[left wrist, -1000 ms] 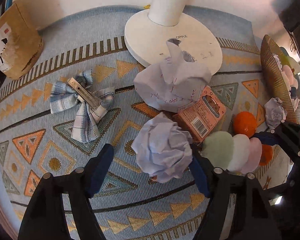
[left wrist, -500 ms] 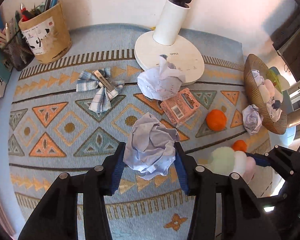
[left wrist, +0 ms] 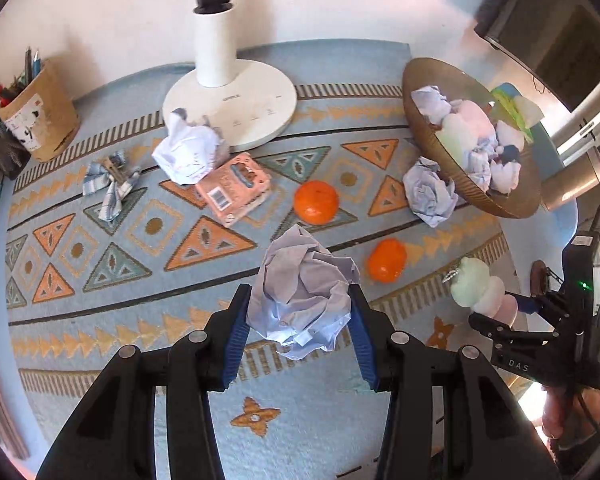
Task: Organize objects
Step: 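Carry the paper ball and dango plush to the woven tray and release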
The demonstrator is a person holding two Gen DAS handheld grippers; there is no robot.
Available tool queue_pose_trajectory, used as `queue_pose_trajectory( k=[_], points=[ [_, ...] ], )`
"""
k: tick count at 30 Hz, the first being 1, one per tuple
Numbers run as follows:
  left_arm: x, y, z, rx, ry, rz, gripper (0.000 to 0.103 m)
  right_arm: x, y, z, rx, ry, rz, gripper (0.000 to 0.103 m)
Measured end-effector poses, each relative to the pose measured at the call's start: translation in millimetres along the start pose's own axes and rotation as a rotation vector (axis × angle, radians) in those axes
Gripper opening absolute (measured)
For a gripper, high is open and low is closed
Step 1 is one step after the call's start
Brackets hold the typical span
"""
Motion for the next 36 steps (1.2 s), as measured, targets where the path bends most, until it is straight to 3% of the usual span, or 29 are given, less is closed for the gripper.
queue_pose_trajectory(
  k=[6,9,13,15,17,20,24,31,36],
  points=[
    [-2.4,7.1,-38.9,-0.069,0.007,0.018,0.043,-5.9,-8.1,-8.1,0.002,0.018,0.017,0.061],
    [-5.0,7.5,-52.2,-0.084,0.009,0.026,0.043,-5.1,-8.2,-5.4,0.012,0.039,0.022,0.070],
    [-6.2,4.1,-62.0,-0.082,0.012,0.034,0.043,-5.1,-11.1,1.0,0.094,-0.010,0.004,0.074],
    [-6.2,1.2,-62.5,-0.073,0.016,0.037,0.043,-4.9,-12.9,3.0,0.143,-0.052,-0.015,0.073],
    [-6.6,-1.7,-60.9,-0.056,0.018,0.041,0.043,0.3,-15.7,8.4,0.171,-0.038,-0.024,0.055],
    [-7.0,-4.9,-57.9,-0.026,0.020,0.042,0.043,7.5,-20.8,14.7,0.228,-0.052,-0.030,0.054],
    [-6.8,-3.8,-57.3,-0.002,0.020,0.037,0.043,27.8,-25.8,23.6,0.201,0.081,0.018,0.054],
    [-1.2,20.7,-64.5,-0.012,0.019,0.004,0.043,99.5,18.3,7.9,0.155,0.135,-0.133,0.054],
    [15.2,70.9,-72.0,-0.059,0.030,-0.075,0.043,149.9,83.3,-26.7,0.027,0.158,-0.275,0.054]
  ],
)
Point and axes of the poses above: each gripper's, at about its wrist camera, not at the fingertips, and x roughly against the way its jaws point, z to its left, y to its top, the point moved 10 cm from there along -x, roughly the way its jaws point, and after that the axes turned 15 degrees about -x, right-handed, at the moved point
